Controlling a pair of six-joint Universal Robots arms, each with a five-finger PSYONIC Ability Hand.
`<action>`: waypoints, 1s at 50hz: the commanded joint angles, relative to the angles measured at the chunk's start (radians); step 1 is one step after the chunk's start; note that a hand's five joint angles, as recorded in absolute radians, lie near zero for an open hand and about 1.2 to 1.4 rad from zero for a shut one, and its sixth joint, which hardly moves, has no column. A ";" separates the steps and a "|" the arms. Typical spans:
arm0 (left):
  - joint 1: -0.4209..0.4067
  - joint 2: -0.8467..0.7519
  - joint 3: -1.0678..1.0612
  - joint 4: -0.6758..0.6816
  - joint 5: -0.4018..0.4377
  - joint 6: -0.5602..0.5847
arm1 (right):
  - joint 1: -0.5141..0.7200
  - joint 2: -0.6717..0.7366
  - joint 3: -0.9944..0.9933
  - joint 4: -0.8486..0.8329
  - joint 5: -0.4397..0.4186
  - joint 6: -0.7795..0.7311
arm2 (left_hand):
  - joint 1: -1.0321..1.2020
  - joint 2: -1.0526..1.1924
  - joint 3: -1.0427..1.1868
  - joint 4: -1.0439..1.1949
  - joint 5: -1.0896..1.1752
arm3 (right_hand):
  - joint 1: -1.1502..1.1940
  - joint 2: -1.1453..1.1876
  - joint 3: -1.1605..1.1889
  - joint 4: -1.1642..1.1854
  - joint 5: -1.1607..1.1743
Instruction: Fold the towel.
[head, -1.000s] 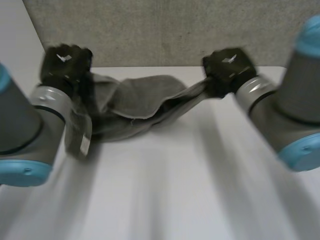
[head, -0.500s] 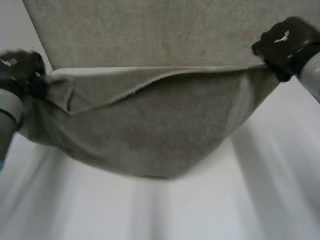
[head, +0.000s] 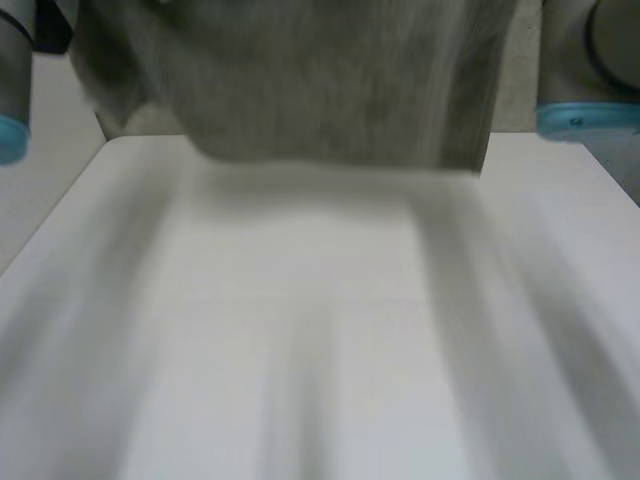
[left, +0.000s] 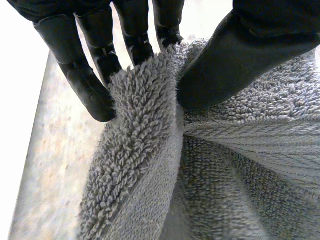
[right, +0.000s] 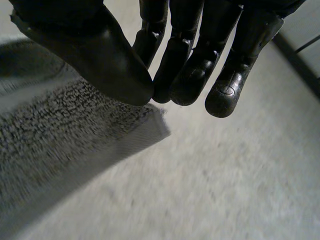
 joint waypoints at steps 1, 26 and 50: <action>0.017 0.008 -0.124 -0.021 0.020 -0.104 | -0.005 -0.091 0.154 0.124 -0.176 0.038 | 0.014 -0.053 -0.128 -0.115 -0.269 | 0.067 0.082 0.074 0.061 0.059; 0.137 -0.024 -1.036 0.214 0.265 0.258 | -0.057 -0.106 0.953 0.337 -0.317 -0.169 | 0.000 -0.068 -0.142 -0.129 -0.283 | 0.067 0.082 0.074 0.061 0.059; 0.068 0.287 -1.420 0.596 0.366 0.656 | -0.115 -0.242 1.160 0.181 -0.319 0.038 | -0.787 -0.854 -0.929 -0.916 -1.070 | 0.067 0.082 0.074 0.061 0.059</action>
